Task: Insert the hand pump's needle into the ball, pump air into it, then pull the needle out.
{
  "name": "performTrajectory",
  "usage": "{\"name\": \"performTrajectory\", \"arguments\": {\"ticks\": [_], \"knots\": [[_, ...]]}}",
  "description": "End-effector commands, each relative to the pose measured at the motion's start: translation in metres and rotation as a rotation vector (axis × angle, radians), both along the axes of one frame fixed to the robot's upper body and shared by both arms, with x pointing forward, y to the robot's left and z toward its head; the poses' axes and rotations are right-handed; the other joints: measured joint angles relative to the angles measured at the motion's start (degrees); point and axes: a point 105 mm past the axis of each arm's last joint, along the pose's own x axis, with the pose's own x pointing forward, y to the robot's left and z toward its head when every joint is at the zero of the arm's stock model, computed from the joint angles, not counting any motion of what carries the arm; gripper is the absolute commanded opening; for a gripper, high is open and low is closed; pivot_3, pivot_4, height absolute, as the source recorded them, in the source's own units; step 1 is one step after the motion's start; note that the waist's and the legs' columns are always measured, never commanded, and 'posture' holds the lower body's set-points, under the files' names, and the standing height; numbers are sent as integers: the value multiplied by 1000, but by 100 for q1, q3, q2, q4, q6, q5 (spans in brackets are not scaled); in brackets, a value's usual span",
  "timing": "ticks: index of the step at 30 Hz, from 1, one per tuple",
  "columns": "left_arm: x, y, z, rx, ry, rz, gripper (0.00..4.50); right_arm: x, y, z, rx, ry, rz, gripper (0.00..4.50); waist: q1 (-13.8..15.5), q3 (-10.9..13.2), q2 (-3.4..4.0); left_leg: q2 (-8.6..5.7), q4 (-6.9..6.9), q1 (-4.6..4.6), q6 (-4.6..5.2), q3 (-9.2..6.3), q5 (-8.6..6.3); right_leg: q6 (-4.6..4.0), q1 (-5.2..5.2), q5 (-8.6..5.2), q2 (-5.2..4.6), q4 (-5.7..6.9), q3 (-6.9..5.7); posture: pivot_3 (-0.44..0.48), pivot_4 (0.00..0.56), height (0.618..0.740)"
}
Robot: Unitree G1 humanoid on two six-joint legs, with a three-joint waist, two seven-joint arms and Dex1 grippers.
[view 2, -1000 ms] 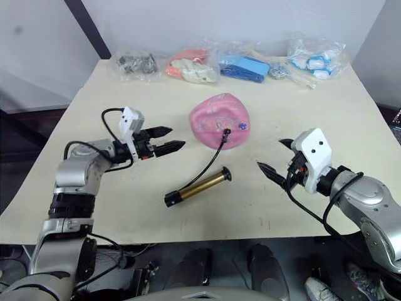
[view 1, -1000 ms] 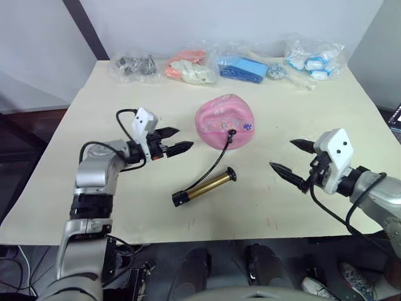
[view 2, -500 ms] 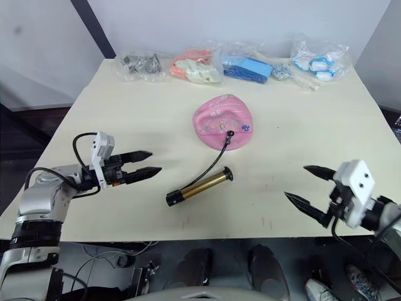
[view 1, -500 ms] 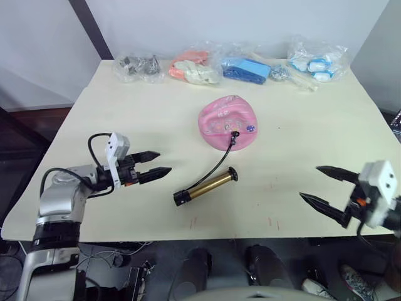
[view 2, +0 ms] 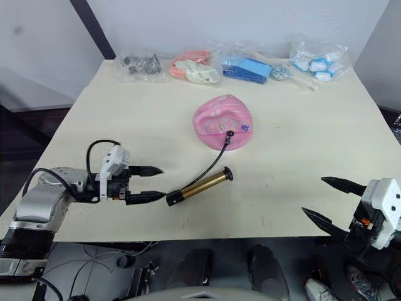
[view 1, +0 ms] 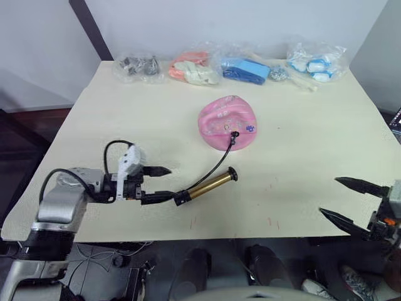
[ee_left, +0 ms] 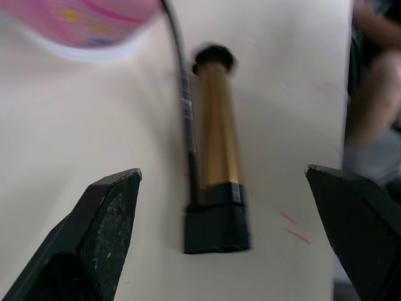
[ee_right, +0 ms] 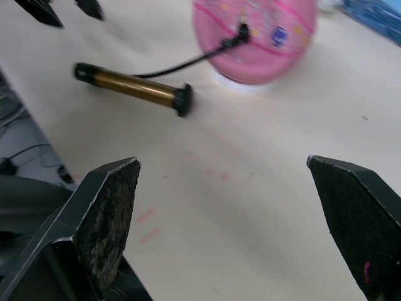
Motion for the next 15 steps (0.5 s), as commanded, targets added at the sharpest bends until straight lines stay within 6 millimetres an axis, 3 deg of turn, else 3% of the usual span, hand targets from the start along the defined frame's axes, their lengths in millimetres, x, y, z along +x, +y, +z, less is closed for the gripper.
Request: {"name": "performTrajectory", "arguments": {"ticks": [1, 5, 10, 15], "knots": [[-7, -32, 16, 155, 34, -121, 4454, -7, 21, 15, -29, -34, 119, 4500, 17, 3, -2, 2, 4, 1, 0, 4, 0, 3, 0, -1, 8, 3, 1, 0, 150, 740], [0, -52, 24, 198, 100, -156, 4454, -9, 27, 26, -60, -59, 170, 4500, 32, 7, -4, -8, 11, -3, 1, 4, 0, 12, 3, -6, 11, 2, -2, 0, 150, 740], [10, -64, 15, 245, 165, -78, 4454, -9, 28, 30, -63, -59, 166, 4500, -9, 9, -6, -16, 11, -1, 1, 7, 0, 3, 3, -1, 17, 4, 6, 0, 150, 740], [17, -76, 12, 292, 125, -80, 4454, -8, 34, 31, -59, -72, 157, 4500, 27, 18, -19, -12, 17, -2, 2, 4, 0, 4, 3, -2, 24, 8, 7, 0, 150, 740]]}}
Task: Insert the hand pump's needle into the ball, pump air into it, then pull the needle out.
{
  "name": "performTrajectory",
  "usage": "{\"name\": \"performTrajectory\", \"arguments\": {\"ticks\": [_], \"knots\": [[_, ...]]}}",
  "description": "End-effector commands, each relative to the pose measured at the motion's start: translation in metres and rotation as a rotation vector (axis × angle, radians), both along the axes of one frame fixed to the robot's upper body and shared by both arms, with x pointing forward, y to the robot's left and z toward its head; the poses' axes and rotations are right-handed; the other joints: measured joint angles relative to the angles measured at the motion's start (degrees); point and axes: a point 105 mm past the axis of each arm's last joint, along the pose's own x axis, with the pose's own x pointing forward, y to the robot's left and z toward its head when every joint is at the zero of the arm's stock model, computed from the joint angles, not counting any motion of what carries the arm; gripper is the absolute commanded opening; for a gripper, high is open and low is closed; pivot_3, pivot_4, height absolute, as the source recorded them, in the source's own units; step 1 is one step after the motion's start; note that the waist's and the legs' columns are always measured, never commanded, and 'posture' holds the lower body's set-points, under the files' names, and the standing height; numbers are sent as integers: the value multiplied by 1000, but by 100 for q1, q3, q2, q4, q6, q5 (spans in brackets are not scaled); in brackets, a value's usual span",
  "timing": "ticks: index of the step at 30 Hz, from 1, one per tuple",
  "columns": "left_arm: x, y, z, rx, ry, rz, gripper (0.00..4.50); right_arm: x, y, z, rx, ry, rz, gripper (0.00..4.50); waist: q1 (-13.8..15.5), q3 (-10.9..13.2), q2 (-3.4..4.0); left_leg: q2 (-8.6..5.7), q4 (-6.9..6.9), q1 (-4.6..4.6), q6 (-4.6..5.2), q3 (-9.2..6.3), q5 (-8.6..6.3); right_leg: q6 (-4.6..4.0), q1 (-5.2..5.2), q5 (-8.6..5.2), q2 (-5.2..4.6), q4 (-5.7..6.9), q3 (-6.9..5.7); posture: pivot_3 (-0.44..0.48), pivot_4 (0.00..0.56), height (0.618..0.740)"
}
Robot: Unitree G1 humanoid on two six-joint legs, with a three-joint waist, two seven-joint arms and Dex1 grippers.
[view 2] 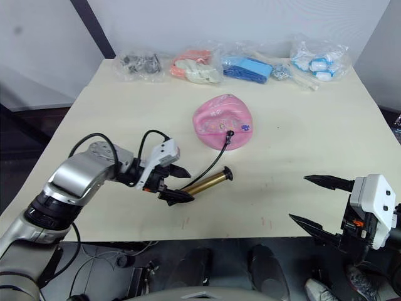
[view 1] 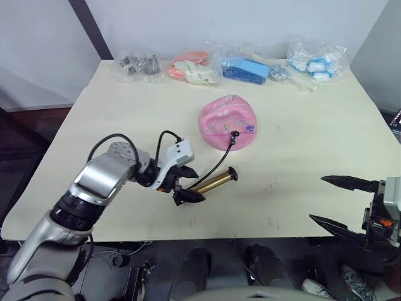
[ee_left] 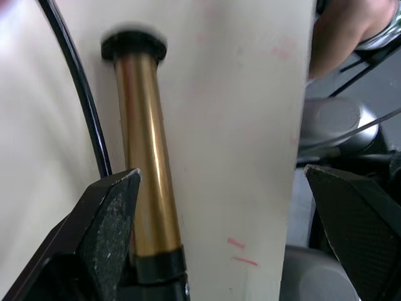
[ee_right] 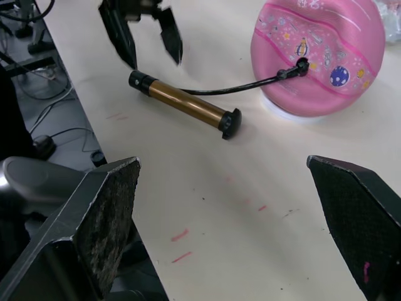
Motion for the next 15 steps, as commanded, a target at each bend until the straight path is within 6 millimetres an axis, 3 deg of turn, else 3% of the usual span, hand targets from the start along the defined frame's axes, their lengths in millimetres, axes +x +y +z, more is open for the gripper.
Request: {"name": "performTrajectory", "arguments": {"ticks": [1, 3, 4, 10, 15], "knots": [[3, -5, 2, 38, -52, -26, 4222, -3, 7, 6, -5, -36, 10, 4500, 2, 0, -1, 0, 1, 0, 0, 0, 0, 1, 0, 0, 0, 0, 0, 0, 150, 740], [4, -8, -1, 59, -70, -38, 3724, -4, 10, 4, -3, -34, 7, 4500, 0, 0, -1, 2, 1, 0, 0, 2, 0, 0, 0, 0, 1, 0, 1, 0, 150, 740], [6, -9, -2, 65, -81, -36, 3190, -4, 10, 3, 0, -32, 5, 4500, 3, 1, -1, 2, 0, 0, 0, 3, 0, -1, 0, 1, 0, 0, 2, 0, 150, 740], [10, -21, -7, 90, -91, -48, 3190, -5, 12, 1, 9, -34, -16, 4500, 14, 3, -5, 1, 4, -2, 0, 2, 0, -2, 0, 1, 0, 1, 3, 0, 150, 740], [26, -29, -9, 126, -152, -61, 3190, -4, 16, 1, 17, -42, -23, 4500, 2, 3, -5, -3, 5, -1, 0, 2, 0, -2, 0, 2, 0, 2, 4, 0, 150, 740]]}}
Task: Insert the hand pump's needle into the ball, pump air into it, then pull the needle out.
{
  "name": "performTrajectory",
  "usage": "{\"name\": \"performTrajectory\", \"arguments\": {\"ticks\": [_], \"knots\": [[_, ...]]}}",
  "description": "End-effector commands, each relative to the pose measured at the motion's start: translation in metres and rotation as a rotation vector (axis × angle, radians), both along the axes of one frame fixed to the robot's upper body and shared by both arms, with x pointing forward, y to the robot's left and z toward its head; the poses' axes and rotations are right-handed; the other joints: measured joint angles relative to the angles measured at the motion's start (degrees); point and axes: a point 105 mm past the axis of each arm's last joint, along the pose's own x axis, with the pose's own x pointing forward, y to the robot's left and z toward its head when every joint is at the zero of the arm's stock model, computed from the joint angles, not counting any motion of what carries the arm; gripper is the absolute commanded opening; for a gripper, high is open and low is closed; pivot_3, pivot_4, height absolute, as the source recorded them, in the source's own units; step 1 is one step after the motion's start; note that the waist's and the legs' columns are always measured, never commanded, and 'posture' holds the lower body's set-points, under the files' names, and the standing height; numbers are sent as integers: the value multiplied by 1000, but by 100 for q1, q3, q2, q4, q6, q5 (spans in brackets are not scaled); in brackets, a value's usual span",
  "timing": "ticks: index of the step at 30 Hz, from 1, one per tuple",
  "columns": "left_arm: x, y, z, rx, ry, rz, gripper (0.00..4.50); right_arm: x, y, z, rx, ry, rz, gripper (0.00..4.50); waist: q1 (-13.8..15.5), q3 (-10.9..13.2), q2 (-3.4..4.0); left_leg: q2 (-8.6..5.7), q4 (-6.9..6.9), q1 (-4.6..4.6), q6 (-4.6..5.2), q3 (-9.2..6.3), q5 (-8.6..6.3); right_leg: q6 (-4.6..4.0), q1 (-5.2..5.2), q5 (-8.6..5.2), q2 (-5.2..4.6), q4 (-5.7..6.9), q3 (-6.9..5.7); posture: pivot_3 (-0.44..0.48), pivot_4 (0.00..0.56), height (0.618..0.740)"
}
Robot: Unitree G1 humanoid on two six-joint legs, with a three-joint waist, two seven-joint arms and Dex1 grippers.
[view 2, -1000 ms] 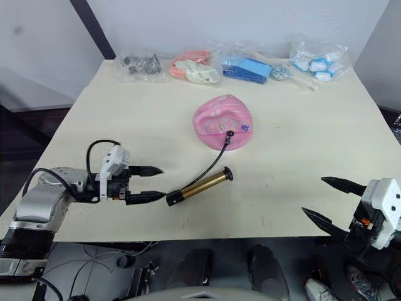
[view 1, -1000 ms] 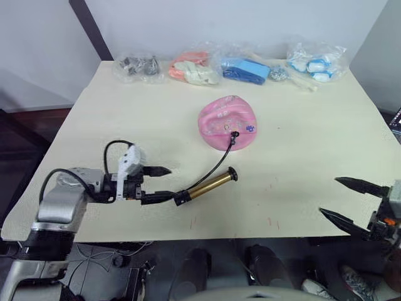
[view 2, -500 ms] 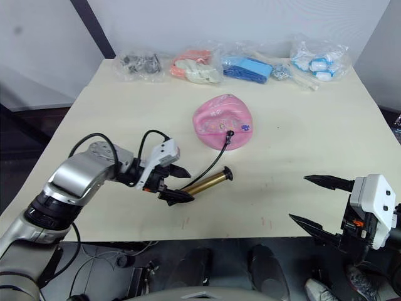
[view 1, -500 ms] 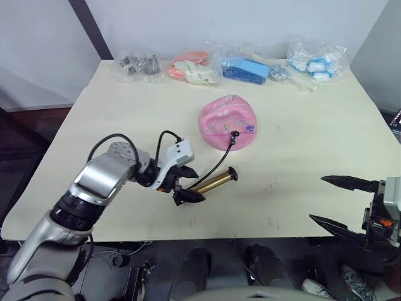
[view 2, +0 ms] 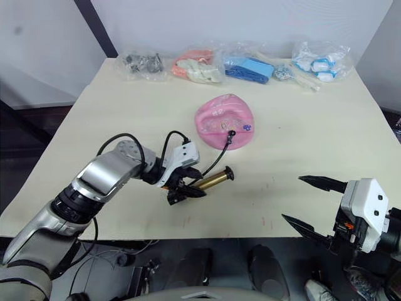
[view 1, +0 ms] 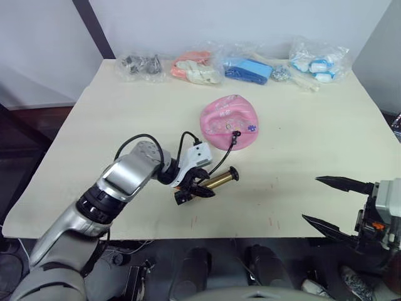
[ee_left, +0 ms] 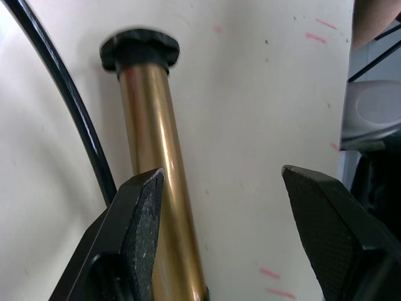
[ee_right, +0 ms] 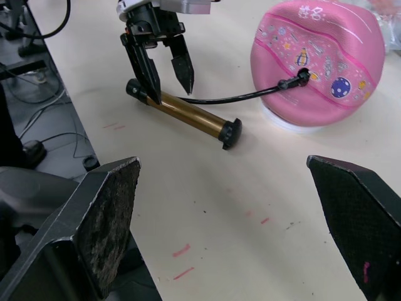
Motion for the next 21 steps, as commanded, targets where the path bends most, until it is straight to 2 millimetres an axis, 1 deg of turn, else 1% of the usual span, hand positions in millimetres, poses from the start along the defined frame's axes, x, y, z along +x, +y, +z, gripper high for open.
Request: {"name": "performTrajectory", "arguments": {"ticks": [1, 3, 9, 21], "knots": [[10, -2, 5, 24, -63, -16, 3190, -2, 7, 4, 3, -28, 16, 4500, -15, 0, 0, 0, 0, 1, 0, 1, 0, 0, 0, 0, 0, 0, 1, 0, 150, 740], [13, -1, 4, 47, -72, -21, 3190, -2, 9, 4, 5, -27, 15, 4500, -15, 0, 0, 1, 0, 1, 0, 1, 0, 0, 0, 0, 2, 1, 1, 0, 150, 740], [16, -14, 4, 110, -73, -55, 3190, -4, 12, 1, 16, -22, 6, 4500, 3, 0, -1, -3, 2, -2, 0, -1, 0, 1, 0, 1, 0, 2, 2, 0, 150, 740], [31, -21, 0, 230, -117, -97, 3190, -4, 16, 1, 23, -23, -1, 4500, -9, 1, -1, -5, 4, -1, 1, 0, 0, 3, 0, 2, 2, 6, 6, 0, 150, 740]]}}
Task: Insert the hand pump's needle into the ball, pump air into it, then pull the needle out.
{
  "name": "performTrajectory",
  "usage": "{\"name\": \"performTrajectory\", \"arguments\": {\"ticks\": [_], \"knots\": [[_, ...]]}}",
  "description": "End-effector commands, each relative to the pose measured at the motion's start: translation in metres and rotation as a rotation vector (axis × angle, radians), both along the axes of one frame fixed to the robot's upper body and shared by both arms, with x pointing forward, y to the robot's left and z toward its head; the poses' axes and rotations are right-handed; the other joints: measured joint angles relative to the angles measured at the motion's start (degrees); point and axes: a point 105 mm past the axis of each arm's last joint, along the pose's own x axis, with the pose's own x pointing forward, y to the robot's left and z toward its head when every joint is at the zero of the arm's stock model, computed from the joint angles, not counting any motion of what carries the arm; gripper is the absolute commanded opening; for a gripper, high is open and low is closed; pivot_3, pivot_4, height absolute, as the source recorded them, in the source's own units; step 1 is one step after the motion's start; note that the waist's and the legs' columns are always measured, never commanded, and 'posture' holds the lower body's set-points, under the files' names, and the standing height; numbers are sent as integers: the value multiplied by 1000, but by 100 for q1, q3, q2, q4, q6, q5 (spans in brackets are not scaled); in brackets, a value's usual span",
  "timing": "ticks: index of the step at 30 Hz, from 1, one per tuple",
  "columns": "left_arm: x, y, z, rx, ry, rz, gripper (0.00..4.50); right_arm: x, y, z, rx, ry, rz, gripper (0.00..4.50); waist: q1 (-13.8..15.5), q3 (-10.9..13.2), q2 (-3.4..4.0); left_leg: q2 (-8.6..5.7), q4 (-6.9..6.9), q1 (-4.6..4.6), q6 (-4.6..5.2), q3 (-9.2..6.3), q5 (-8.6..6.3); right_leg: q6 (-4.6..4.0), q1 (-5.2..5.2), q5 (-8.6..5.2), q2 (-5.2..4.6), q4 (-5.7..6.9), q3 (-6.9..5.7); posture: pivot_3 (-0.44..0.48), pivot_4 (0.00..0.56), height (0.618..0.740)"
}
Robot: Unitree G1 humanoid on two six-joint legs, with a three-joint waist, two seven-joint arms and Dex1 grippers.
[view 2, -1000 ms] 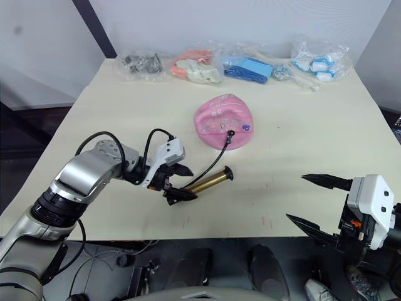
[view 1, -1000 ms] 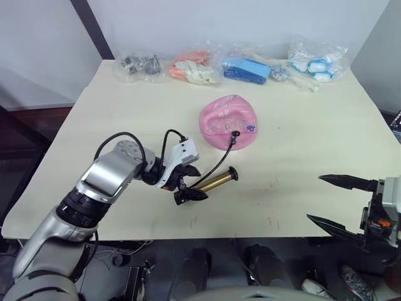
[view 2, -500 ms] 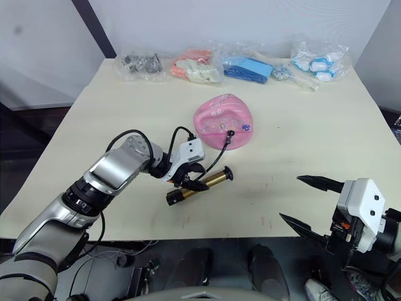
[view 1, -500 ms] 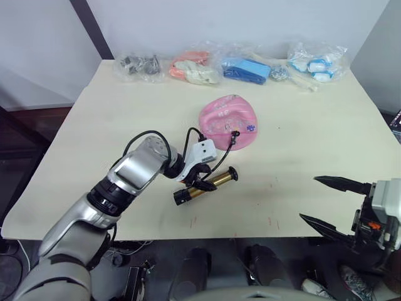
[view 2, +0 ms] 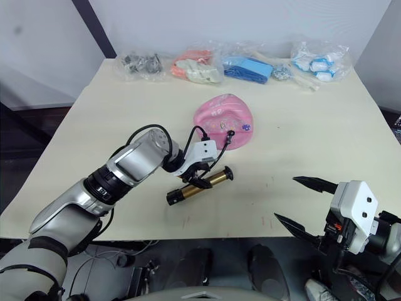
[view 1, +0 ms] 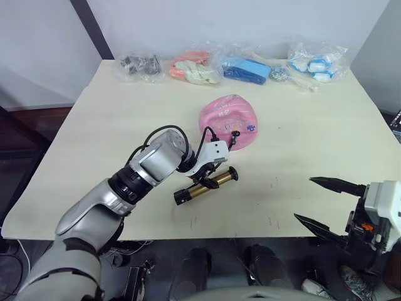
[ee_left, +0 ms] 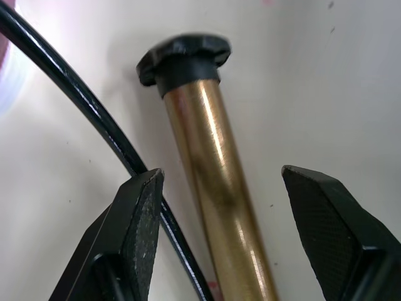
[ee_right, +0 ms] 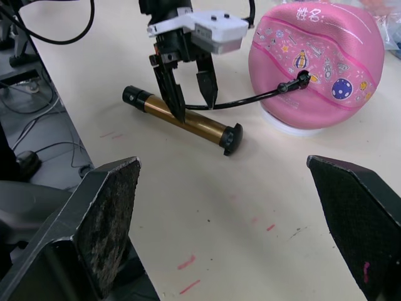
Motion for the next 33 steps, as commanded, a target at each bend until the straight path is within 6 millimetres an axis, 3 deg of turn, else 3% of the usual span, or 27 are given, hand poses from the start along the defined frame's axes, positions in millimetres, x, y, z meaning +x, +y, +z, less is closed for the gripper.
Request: {"name": "performTrajectory", "arguments": {"ticks": [1, 25, 27, 31, 33], "knots": [[6, -3, 8, 32, -50, -38, 3190, -4, 5, 4, -1, -16, 17, 4500, 1, 0, 0, 0, 0, 0, 0, 0, 0, 0, 0, 0, 0, 0, 0, 0, 150, 740], [7, -1, -27, 192, -72, -178, 3190, -6, 11, -2, 15, 14, 6, 4500, 2, -1, 0, -1, 1, 1, 0, 1, 0, 0, 0, 0, -1, 2, 2, 0, 150, 740], [6, 0, -29, 188, -68, -187, 2659, -7, 11, -3, 17, 18, 2, 4500, 3, -1, 0, -1, 2, 1, 0, 1, 0, 0, 0, 1, -1, 3, 2, 0, 150, 740], [3, 0, -26, 149, -58, -191, 1064, -8, 11, -4, 18, 23, -5, 4500, -5, -2, 0, 0, 2, 2, 0, 1, 0, 0, 0, 0, -1, 4, 2, 0, 150, 740], [2, -4, -18, 80, -45, -184, 1023, -8, 11, -4, 17, 23, -9, 4500, -5, -2, 0, 0, 2, 2, 0, 1, 0, 0, 0, 1, -1, 4, 2, 0, 150, 740]]}}
